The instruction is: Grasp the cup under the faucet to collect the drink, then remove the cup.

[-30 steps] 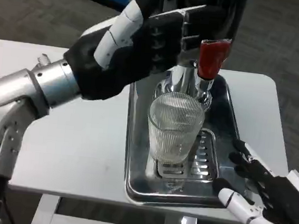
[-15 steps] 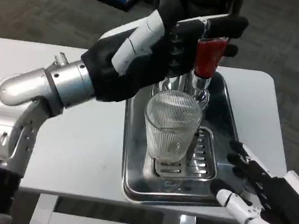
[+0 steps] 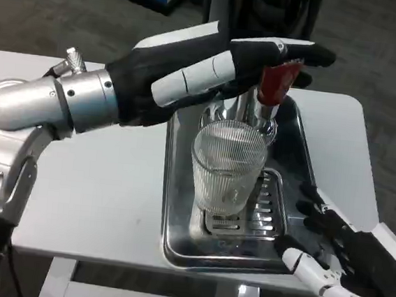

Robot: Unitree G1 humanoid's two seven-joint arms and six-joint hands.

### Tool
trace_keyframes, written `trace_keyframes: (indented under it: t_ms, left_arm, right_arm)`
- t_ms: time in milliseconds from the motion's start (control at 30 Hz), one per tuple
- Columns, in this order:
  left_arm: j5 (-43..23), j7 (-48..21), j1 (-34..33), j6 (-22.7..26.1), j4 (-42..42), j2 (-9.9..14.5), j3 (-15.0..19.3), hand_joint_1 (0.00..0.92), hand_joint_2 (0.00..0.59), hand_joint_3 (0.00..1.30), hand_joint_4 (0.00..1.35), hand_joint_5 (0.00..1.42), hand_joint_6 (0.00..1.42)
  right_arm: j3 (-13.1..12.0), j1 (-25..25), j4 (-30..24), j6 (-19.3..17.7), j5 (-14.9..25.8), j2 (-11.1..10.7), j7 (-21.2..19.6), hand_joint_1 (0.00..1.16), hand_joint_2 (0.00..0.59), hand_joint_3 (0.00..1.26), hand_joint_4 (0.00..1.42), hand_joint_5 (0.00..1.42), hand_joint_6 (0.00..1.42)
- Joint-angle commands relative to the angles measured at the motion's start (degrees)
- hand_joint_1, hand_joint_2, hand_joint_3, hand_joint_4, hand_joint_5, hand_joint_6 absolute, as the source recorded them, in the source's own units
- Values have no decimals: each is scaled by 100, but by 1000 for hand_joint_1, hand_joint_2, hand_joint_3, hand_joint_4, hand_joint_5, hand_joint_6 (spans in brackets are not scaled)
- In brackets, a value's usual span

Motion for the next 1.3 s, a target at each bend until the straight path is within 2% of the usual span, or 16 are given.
trace_keyframes:
  t_ms: [33, 300, 733, 1067, 1300]
  left_arm:
    - [309, -126, 93, -156, 37, 208, -171, 0, 65, 163, 43, 91, 0]
    - [478, -115, 186, -336, -66, 364, -266, 0, 69, 166, 39, 91, 0]
    - [427, -45, 372, -272, -285, 432, -352, 0, 67, 167, 46, 91, 0]
    - [725, 46, 409, -512, -357, 568, -445, 0, 67, 167, 48, 91, 0]
    - [712, 115, 431, -500, -364, 609, -472, 0, 68, 167, 48, 84, 0]
  right_arm:
    - [67, 1, 65, -52, -27, -27, -46, 420, 374, 0, 53, 61, 34]
    - [95, -28, 244, -190, -28, 43, -149, 431, 373, 0, 54, 62, 34]
    - [-4, -87, 335, -297, -2, 42, -219, 465, 364, 10, 58, 63, 34]
    - [-39, -96, 354, -321, 23, 55, -240, 470, 364, 13, 63, 63, 34]
    - [-26, -132, 383, -331, 22, 69, -249, 470, 364, 13, 64, 63, 34]
